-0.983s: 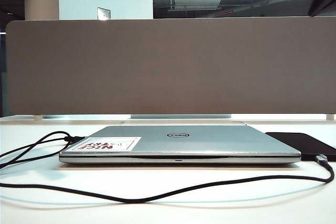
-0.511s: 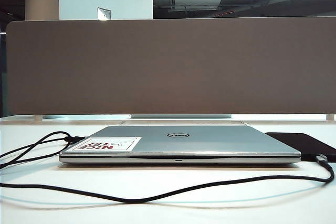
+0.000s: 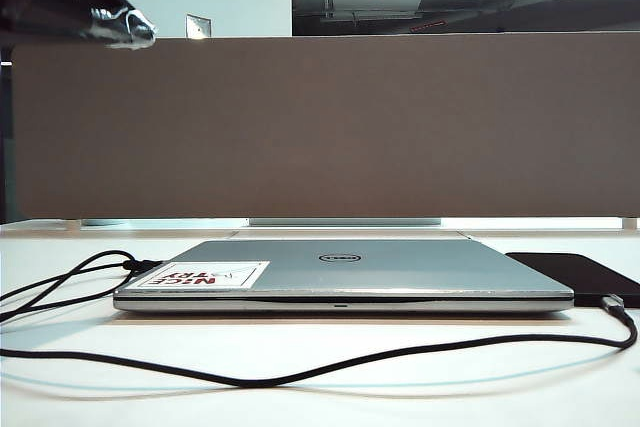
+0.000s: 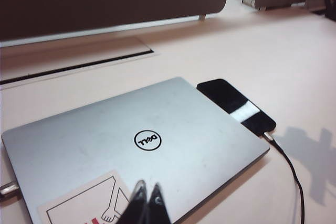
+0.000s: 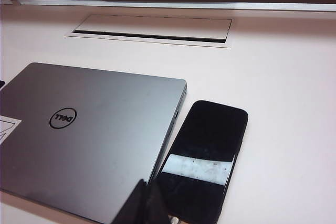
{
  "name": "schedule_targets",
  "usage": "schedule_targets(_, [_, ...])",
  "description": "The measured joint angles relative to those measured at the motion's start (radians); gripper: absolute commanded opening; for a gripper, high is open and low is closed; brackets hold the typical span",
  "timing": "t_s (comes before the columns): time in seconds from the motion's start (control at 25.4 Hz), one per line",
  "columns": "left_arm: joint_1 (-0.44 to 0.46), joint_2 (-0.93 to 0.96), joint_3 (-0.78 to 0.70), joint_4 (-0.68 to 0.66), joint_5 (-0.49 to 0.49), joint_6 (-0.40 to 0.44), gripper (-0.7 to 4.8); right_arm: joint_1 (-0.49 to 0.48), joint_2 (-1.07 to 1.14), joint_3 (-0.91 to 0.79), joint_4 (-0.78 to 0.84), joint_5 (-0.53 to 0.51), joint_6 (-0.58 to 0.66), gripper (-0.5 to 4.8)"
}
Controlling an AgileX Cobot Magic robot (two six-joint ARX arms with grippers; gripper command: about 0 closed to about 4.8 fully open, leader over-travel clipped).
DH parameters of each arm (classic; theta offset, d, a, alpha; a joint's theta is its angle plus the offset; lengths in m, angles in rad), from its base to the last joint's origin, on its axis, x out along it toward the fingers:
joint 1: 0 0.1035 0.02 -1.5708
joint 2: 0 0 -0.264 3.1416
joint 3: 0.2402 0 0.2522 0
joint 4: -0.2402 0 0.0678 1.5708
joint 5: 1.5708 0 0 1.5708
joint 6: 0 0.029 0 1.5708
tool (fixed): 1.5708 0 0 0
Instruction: Pick up the charging cable and the phone, plug the charging cable into the charging port on the phone, and finally place them back on the table.
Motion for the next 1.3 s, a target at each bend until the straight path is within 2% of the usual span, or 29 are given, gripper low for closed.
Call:
schedule_targets(0.04, [0.0, 0.0, -0.034, 0.057, 0.0, -0.002, -0.06, 0.0, 0.001, 0.0, -0.002, -0.001, 0.0, -0.05])
schedule_targets(0.16, [0.0, 0.0, -0.073, 0.103, 0.0, -0.002, -0.06, 0.0, 0.004, 0.0, -0.003, -0.002, 0.0, -0.05])
schedule_targets(0.55, [0.006, -0.035, -0.087, 0.13, 0.001, -0.002, -0.06, 0.0, 0.004, 0.0, -0.004, -0.002, 0.0, -0.05])
schedule_targets(0.75, [0.139, -0.148, -0.087, 0.074, 0.003, -0.002, -0.06, 0.0, 0.004, 0.0, -0.006, -0.002, 0.0, -0.05])
schedule_targets(0.79, [0.204, -0.189, -0.087, 0.032, 0.003, -0.002, -0.06, 0.0, 0.004, 0.0, -0.007, -0.002, 0.0, -0.05])
schedule_targets(0.87, [0.277, -0.238, -0.09, 0.005, 0.003, -0.002, -0.06, 0.0, 0.004, 0.0, -0.008, -0.002, 0.0, -0.05])
schedule_targets(1.02, [0.416, -0.347, -0.13, 0.0, 0.003, -0.002, -0.06, 0.0, 0.004, 0.0, -0.007, -0.002, 0.0, -0.05])
schedule_targets(1.14, [0.494, -0.411, -0.176, -0.002, -0.001, -0.002, -0.06, 0.0, 0.004, 0.0, -0.008, -0.002, 0.0, -0.05])
schedule_targets(1.3, [0.556, -0.489, -0.24, -0.005, 0.003, -0.002, -0.06, 0.0, 0.004, 0.0, -0.008, -0.002, 0.0, -0.05])
